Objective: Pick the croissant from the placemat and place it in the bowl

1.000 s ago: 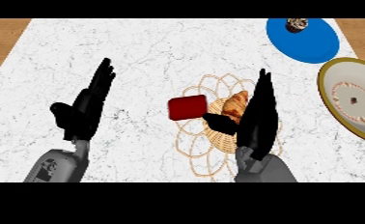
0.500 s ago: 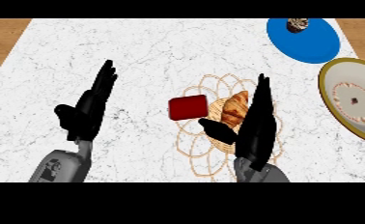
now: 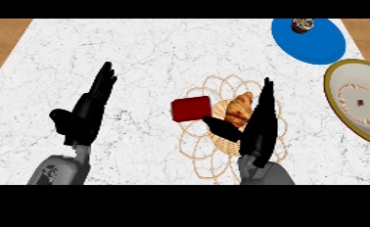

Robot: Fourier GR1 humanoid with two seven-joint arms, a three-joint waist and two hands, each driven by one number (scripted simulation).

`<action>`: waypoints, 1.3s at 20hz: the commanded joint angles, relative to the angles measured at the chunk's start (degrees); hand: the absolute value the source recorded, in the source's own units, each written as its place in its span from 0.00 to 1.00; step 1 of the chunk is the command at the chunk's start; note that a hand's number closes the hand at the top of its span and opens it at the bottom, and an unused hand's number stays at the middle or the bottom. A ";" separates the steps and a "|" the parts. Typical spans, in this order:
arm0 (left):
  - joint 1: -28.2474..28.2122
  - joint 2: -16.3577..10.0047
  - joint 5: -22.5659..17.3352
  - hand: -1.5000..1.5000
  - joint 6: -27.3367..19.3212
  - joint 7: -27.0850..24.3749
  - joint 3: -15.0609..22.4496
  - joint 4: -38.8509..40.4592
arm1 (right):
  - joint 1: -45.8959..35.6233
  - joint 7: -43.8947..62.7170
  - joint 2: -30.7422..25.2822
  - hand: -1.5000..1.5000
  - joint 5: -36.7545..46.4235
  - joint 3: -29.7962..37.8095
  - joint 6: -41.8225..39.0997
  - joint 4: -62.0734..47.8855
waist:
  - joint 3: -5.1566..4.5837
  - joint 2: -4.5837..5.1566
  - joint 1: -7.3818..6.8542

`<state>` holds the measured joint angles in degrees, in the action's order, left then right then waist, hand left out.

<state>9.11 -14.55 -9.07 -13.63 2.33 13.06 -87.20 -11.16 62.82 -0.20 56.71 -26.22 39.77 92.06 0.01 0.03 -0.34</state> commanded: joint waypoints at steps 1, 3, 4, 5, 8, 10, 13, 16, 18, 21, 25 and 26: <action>-1.58 0.65 -0.12 0.50 0.87 -0.47 -0.35 -0.96 | 1.30 1.79 0.19 0.00 -3.62 0.90 8.76 -4.48 | 0.02 0.03 -0.03; -1.56 1.84 1.97 0.50 0.39 -1.90 0.46 -0.21 | -0.97 4.31 0.19 0.00 -2.62 -0.96 9.98 -5.91 | 0.00 -0.01 0.03; -0.39 1.39 2.51 0.50 -0.59 2.17 0.64 -2.14 | 0.31 4.69 0.19 0.00 -1.87 -0.21 9.35 -4.88 | 0.01 -0.07 0.14; 1.77 -0.07 -0.11 0.50 1.98 1.86 -3.18 -0.09 | 1.19 4.45 0.19 0.00 -1.17 -0.78 8.43 -3.58 | -0.01 -0.05 0.32; -0.60 2.24 2.31 0.50 0.28 2.11 -0.24 -1.52 | -2.26 5.91 0.20 0.00 -1.49 1.38 7.19 -9.92 | -0.01 0.01 -0.04; 0.58 2.25 2.31 0.50 0.87 -0.97 -1.64 1.78 | -1.84 6.88 0.20 0.00 0.17 3.44 5.71 -11.88 | -0.03 0.07 0.14; -0.71 0.68 0.46 0.50 3.49 0.05 -3.48 0.95 | 3.73 5.15 0.20 0.00 1.15 2.31 4.46 -10.46 | -0.02 -0.02 0.37; -0.57 2.12 1.94 0.50 3.09 -0.64 -3.23 0.90 | -1.02 8.44 0.20 0.00 0.30 2.03 0.92 -11.67 | -0.02 -0.02 0.21; -0.17 4.33 4.03 0.50 1.99 -0.50 -1.82 1.76 | -0.78 1.32 0.20 0.00 -5.90 3.76 3.65 -14.85 | 0.00 0.02 0.23; -1.83 3.09 3.71 0.50 3.61 0.29 -3.52 -1.48 | -5.67 -1.73 0.18 1.00 -9.04 2.93 5.60 -20.95 | 0.00 0.02 -0.05; 0.91 5.98 5.05 0.50 1.68 -2.96 -2.63 4.32 | -1.51 -7.29 -0.72 1.00 -8.26 -1.04 -0.32 -20.58 | -0.01 0.12 0.33; -0.29 6.05 5.80 0.50 1.37 -1.66 -1.47 3.02 | -2.83 -6.89 -1.30 1.00 -8.53 -0.47 -1.81 -21.83 | 0.00 0.10 0.11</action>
<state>8.48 -10.06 -4.58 -11.49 1.26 10.82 -85.75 -13.41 58.53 -1.44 49.23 -24.87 42.60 74.85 -0.43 -0.55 0.07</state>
